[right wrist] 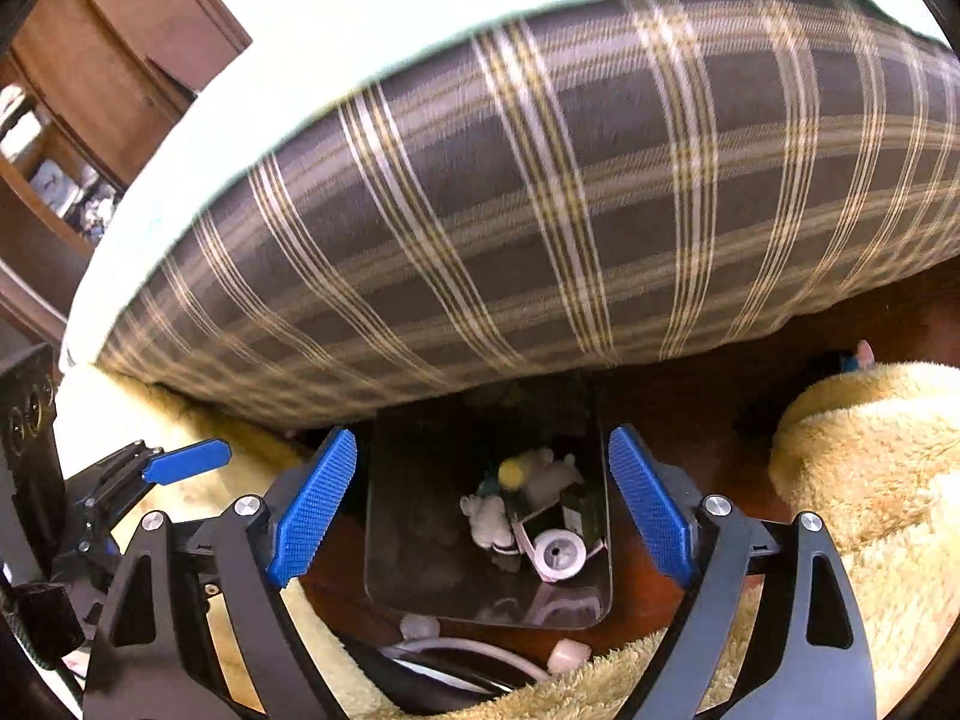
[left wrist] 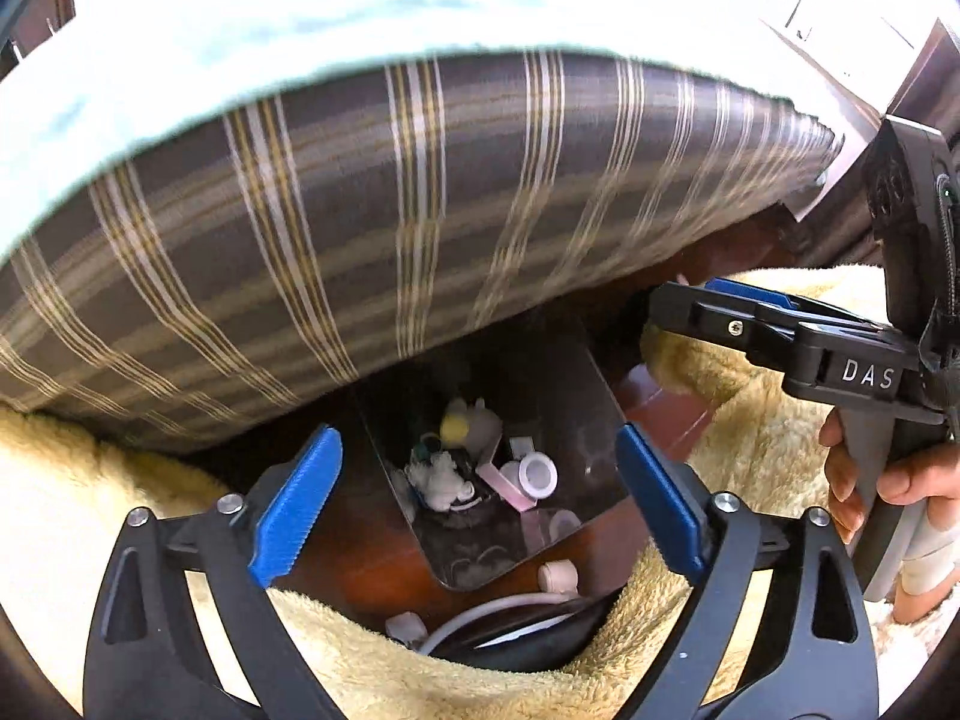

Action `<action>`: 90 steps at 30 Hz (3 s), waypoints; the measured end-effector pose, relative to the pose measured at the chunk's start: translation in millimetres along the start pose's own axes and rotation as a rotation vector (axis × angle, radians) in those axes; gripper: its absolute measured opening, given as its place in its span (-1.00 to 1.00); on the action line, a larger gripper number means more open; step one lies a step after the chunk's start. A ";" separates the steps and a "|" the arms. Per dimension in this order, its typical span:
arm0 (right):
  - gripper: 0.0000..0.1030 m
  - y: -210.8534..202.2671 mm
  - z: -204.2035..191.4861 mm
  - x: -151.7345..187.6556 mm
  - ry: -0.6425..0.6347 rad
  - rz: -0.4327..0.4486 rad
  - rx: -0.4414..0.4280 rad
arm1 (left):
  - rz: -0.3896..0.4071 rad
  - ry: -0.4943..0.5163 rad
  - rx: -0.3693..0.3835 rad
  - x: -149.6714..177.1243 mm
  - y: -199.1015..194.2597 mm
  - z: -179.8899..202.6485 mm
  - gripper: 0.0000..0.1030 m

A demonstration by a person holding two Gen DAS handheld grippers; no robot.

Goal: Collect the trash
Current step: 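Carry the yarn ball and yellow bottle down into the bin and open both tools, then raise both open tools back over the bead and cloth on the bed, then grasp the blue glass bead with the left tool while the right tool grasps the grey cloth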

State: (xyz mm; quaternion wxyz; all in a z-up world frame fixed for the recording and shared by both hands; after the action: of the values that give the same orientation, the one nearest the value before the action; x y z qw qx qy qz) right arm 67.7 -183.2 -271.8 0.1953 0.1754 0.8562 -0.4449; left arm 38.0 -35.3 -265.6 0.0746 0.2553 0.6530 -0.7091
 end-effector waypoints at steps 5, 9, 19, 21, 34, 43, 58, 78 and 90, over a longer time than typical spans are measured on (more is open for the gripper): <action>0.70 -30.9 -15.3 -26.2 -0.054 0.082 -0.002 | 0.075 -0.019 -0.014 -20.0 -27.2 -8.1 0.73; 0.72 -60.5 -36.9 -58.9 -0.132 0.194 0.024 | 0.159 -0.027 -0.025 -39.0 -57.4 -20.5 0.76; 0.73 -78.7 -72.2 -152.2 -0.278 0.335 0.096 | 0.324 -0.022 -0.134 -127.5 -93.8 -48.6 0.83; 0.73 -69.5 -71.1 -169.5 -0.275 0.324 0.093 | 0.327 -0.021 -0.154 -141.9 -93.2 -57.3 0.83; 0.73 -4.1 -77.0 -258.7 -0.247 0.266 0.112 | 0.303 -0.106 -0.159 -228.1 -51.4 -113.1 0.83; 0.41 58.8 -79.1 -300.3 -0.231 0.169 0.087 | 0.295 -0.102 -0.182 -262.3 -32.0 -127.3 0.83; -0.49 107.5 -56.6 -342.4 -0.199 0.103 0.121 | 0.235 -0.043 -0.183 -311.0 10.8 -126.9 0.82; -0.50 70.4 -29.6 -357.3 -0.204 0.174 0.075 | 0.183 -0.016 -0.114 -377.2 68.4 -90.5 -0.14; -0.50 42.8 -51.7 -317.5 -0.254 0.165 0.077 | 0.200 -0.014 -0.109 -335.8 35.7 -85.9 -0.47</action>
State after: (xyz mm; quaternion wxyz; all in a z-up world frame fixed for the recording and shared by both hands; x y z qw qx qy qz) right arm 352.5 -157.3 -118.5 0.3309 0.1949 0.7898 -0.4783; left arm 364.7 -33.8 -144.4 0.1633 0.3097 0.6614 -0.6633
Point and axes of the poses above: each gripper's, at about its wrist camera, not at the fingertips, and y roughly the way its jaws point, z to its right, x to its underside, the point moved 4 cm from there along y, roughly the way its jaws point, and after that the axes turned 10 degrees about -x, right-handed, at the moved point
